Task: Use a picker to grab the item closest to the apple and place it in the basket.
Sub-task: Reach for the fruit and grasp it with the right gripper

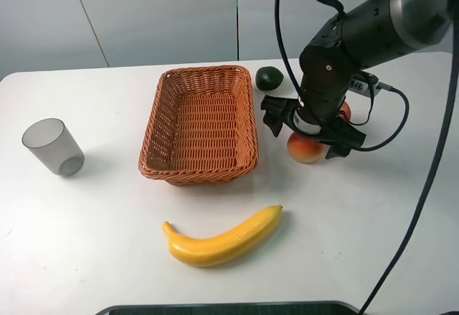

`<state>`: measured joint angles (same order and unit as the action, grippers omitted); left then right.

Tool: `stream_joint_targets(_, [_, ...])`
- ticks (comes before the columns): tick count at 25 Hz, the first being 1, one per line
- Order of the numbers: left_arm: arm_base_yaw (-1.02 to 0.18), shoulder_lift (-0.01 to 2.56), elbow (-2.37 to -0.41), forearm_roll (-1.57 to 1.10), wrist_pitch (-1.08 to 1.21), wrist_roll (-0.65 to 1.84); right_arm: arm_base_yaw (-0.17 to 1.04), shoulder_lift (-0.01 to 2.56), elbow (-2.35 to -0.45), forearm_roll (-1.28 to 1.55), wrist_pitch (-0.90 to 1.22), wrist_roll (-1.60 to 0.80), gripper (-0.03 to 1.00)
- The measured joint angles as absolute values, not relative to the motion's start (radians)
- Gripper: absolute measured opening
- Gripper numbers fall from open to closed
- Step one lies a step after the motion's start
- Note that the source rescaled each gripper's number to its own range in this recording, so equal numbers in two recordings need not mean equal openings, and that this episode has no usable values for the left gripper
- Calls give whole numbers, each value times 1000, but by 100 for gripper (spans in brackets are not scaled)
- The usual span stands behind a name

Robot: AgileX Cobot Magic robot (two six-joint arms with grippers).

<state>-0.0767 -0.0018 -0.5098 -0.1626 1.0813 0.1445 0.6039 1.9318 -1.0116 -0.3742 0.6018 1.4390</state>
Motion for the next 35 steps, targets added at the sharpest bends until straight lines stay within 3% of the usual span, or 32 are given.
stream_joint_targets(35, [-77,-2,-510,-163,1081,145,592,2019,-1022,-407,548,1486,100])
